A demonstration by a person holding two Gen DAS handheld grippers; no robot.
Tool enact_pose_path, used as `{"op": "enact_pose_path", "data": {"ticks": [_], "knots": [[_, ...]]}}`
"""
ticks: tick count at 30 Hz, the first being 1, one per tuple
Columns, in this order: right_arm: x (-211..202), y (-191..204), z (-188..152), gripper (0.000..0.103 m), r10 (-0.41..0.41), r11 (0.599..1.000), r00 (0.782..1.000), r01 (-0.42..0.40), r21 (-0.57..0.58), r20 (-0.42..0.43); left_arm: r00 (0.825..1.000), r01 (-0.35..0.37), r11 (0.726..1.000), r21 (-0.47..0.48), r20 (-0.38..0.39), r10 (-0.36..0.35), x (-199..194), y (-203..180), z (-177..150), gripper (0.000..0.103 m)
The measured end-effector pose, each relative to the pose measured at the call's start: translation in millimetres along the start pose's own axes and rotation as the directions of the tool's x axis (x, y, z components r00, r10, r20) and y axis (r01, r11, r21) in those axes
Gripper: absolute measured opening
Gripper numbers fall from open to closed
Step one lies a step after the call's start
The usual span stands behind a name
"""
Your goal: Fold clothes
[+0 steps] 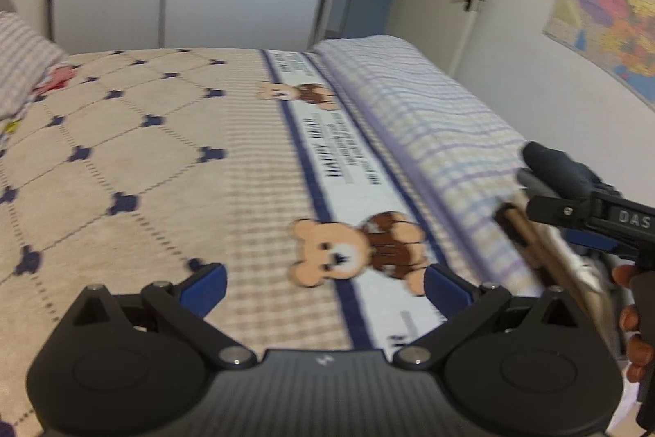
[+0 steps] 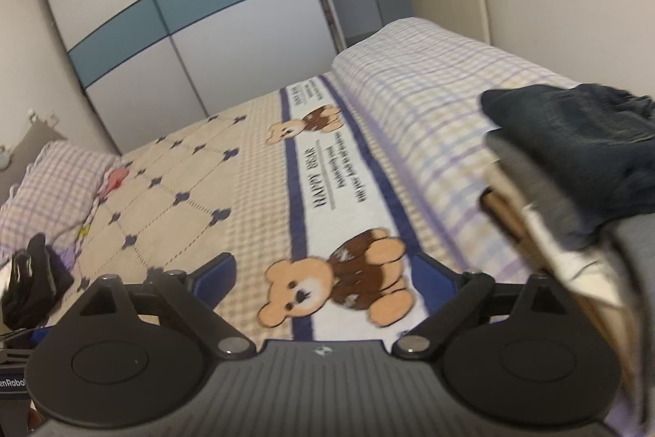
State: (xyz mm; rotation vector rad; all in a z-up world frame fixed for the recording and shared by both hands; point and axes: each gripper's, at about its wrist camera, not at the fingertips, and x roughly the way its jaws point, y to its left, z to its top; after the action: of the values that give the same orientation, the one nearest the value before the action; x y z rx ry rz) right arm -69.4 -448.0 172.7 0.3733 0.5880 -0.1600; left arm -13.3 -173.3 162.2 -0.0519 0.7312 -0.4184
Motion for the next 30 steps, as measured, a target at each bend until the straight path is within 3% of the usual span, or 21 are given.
{"op": "enact_pose_path", "data": {"ticks": [8, 16, 23, 30], "knots": [[44, 63, -35, 0.103, 0.025, 0.999, 0.997, -0.027, -0.04, -0.067, 0.993, -0.117, 0.992, -0.042, -0.038, 0.116, 15, 76, -26, 0.103], [97, 111, -78, 0.103, 0.018, 0.998, 0.992, -0.026, -0.058, -0.125, 0.974, -0.218, 0.975, -0.037, -0.071, 0.215, 48, 151, -51, 0.103], [144, 136, -117, 0.103, -0.019, 0.999, 0.993, 0.013, -0.05, -0.12, 0.956, -0.287, 0.958, -0.001, -0.06, 0.286, 75, 203, -74, 0.103], [175, 163, -151, 0.103, -0.086, 0.985, 0.995, 0.078, -0.151, -0.043, 0.944, -0.328, 0.944, -0.037, -0.038, 0.327, 95, 238, -93, 0.103]]}}
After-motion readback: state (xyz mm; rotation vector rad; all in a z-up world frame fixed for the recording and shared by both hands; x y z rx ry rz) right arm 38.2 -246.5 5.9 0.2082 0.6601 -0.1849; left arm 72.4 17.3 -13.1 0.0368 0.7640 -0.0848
